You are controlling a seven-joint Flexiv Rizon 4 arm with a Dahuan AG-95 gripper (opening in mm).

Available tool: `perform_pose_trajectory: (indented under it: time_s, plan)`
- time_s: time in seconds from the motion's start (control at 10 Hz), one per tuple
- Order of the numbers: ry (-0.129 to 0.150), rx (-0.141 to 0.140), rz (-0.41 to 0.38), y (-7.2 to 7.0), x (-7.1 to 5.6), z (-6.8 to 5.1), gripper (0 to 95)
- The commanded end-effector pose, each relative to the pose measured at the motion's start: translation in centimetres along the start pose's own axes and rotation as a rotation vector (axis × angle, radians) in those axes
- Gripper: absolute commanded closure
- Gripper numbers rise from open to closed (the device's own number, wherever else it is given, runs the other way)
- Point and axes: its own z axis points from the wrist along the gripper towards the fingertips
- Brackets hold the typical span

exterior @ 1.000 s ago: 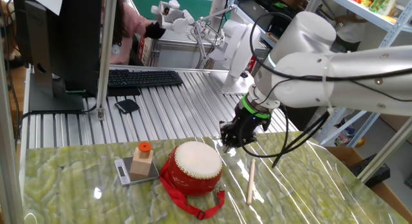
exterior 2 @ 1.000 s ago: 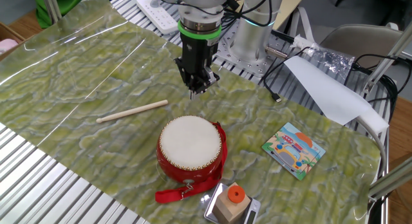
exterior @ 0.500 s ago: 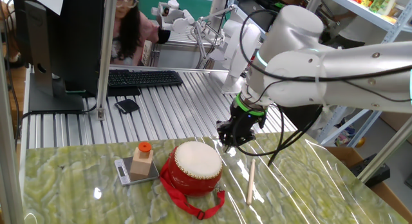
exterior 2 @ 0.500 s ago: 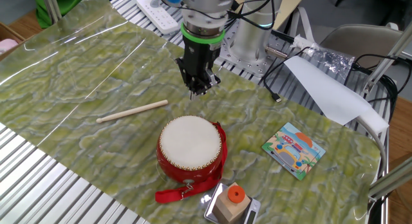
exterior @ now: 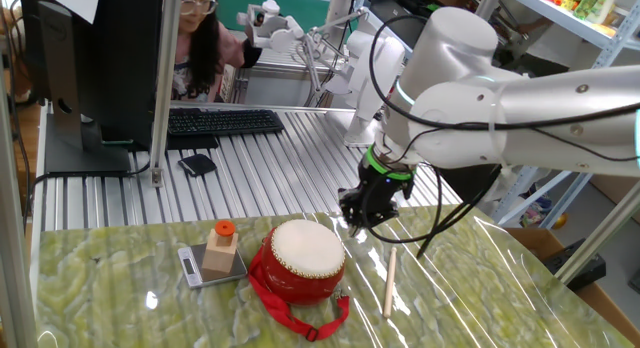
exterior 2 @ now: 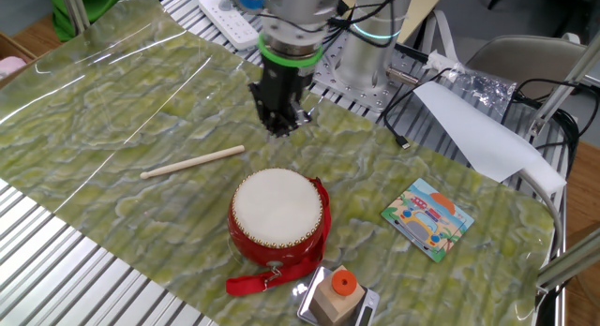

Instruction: Play the drum

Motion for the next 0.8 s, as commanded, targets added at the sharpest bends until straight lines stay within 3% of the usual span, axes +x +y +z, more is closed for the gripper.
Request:
perform_pose_trajectory:
  time_s: [0.1,0.3,0.6,0.7,0.8]
  plan:
    - [0.034,0.005,-0.014,-2.4,-0.3,-0.7,95.0]
    - [0.065,0.014,-0.002,-4.1,-0.6,-0.6,95.0]
    - [0.059,0.039,0.051,-4.9,-1.0,-0.3,95.0]
    - [0.045,0.09,0.049,-5.0,-1.1,-0.3,95.0]
    - [0.039,0.122,0.053,-5.1,-1.1,-0.3,95.0]
